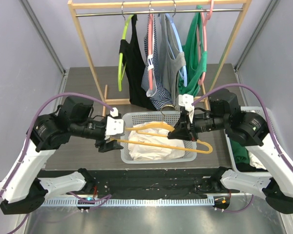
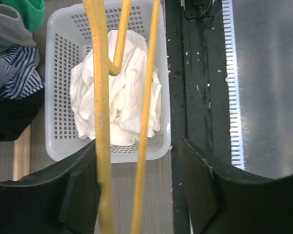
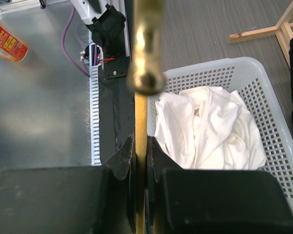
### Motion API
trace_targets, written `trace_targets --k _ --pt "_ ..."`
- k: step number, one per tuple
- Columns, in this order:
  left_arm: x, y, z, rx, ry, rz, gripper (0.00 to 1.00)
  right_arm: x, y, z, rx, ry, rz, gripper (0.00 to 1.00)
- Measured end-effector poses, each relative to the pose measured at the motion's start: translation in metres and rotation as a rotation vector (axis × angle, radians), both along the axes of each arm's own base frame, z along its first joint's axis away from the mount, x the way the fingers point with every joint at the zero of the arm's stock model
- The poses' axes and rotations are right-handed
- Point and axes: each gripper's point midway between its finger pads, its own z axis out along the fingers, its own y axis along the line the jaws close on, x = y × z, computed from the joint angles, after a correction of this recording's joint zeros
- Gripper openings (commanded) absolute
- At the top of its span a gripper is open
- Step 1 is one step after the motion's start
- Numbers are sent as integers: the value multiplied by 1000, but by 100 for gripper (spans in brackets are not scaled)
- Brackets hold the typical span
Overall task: Remove the tank top from the hanger
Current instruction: Place the hanger at the clothesline.
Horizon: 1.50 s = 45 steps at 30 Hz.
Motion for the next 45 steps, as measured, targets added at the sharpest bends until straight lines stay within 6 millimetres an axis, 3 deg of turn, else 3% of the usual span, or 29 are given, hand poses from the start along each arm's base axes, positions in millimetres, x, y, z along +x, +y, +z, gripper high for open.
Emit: trace_targets --k 7,13,15,17,20,22,24,28,34,41,45 --pt "4 2 4 -2 -37 7 38 -2 1 0 3 2 10 1" --pt "5 2 6 -4 -51 5 13 -4 2 0 6 5 24 1" --pt "5 2 8 -3 -64 -1 0 -6 2 1 8 5 31 1" --pt "6 3 9 1 -66 -3 0 -6 2 1 10 -2 38 2" --pt "7 3 11 10 -61 -4 0 -4 2 2 12 -19 35 12" --pt "8 3 12 13 -63 -5 0 -2 2 4 15 -29 25 22" --pt "8 2 12 13 -69 -12 0 2 1 5 15 -43 0 43" --pt "8 2 13 11 -87 -33 0 15 2 11 30 -67 -68 52" --pt "9 0 20 -1 -113 -47 0 16 -5 27 79 -101 -119 64" --pt "8 4 33 -38 -111 17 0 -3 -37 68 215 -208 -204 75" --pt "11 13 69 -128 -167 113 0 -15 -71 98 333 -289 -326 84"
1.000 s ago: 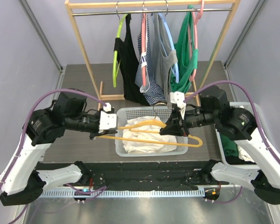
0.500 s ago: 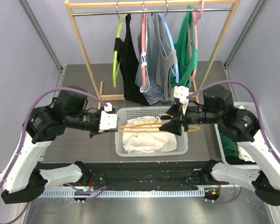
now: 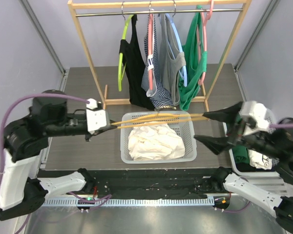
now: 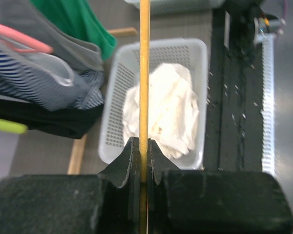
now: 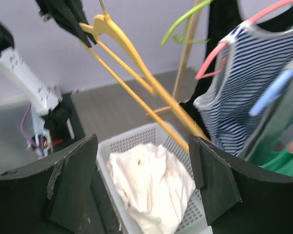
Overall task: Remove the tank top from the hanger
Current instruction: Place the hanger at the clothesline.
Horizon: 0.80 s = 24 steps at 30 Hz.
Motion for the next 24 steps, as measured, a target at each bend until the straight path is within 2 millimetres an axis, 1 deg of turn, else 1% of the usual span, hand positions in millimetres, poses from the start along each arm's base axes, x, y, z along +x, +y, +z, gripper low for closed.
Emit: trace_targets --k 3,5,7,9,11,14,17,19,21,22,24 --pt "2 13 39 -104 -81 81 0 -9 -27 26 113 -63 -85 84" --pt "3 26 68 -185 -146 150 0 -9 -38 38 167 -80 -132 84" --pt "4 39 94 -256 -203 224 0 -4 -41 44 194 -78 -169 83" --pt "3 61 122 -350 -264 327 0 6 -41 43 198 -54 -205 82" --pt "1 84 144 -434 -323 430 0 17 -36 40 189 -27 -235 82" --pt "2 109 157 -499 -364 552 0 35 -27 33 162 12 -271 82" --pt "7 124 162 -527 -379 649 0 48 -20 26 137 40 -292 82" --pt "16 132 161 -540 -374 727 0 53 -17 23 127 51 -302 82" --pt "25 139 155 -545 -358 806 0 55 -16 22 124 59 -307 82" --pt "31 141 149 -544 -341 843 0 56 -16 21 125 61 -310 82" --pt "41 143 129 -519 -299 904 0 58 -15 21 127 70 -318 82"
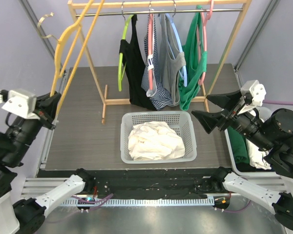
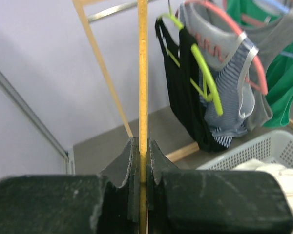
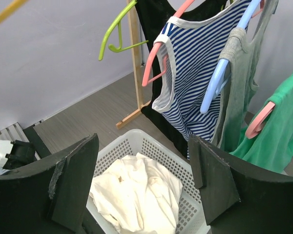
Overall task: Remove the tank top from the hanger
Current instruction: Place the hanger at the clothesline.
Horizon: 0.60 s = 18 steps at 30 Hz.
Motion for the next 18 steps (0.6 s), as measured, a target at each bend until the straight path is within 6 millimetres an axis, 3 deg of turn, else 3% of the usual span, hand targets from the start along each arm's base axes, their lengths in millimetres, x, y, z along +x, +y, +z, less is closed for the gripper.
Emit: trace_targets --k 4,13,18 --pt "11 -2 -38 11 127 35 0 5 2 1 1 12 -11 81" --pt "8 6 -72 11 259 82 0 14 9 -4 -16 37 -18 81" --pt "25 0 -93 50 395 121 0 16 12 -4 -16 44 -17 80"
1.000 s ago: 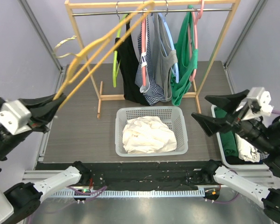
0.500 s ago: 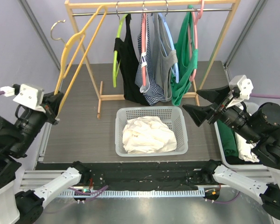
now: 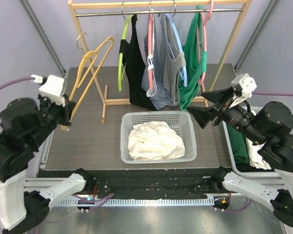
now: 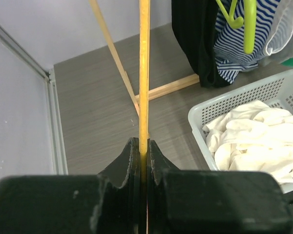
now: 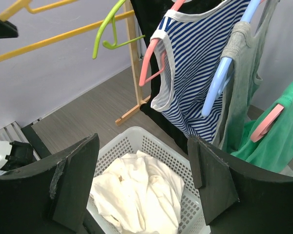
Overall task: Remove the tank top from the hanger
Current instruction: Place the hanger at the clothesline.
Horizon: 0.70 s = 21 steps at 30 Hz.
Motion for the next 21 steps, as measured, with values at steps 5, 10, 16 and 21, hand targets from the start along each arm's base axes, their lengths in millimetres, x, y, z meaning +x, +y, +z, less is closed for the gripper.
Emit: trace_targets --k 5,10,16,21 --pt "40 -20 -9 50 100 21 0 1 2 -1 2 9 2 80" --pt "81 -37 -16 66 168 58 0 -1 1 0 6 8 5 80" --pt "126 -31 -15 22 198 151 0 -7 -4 4 21 -8 9 80" --pt "147 -26 -3 -20 155 184 0 -8 -4 2 21 -9 16 80"
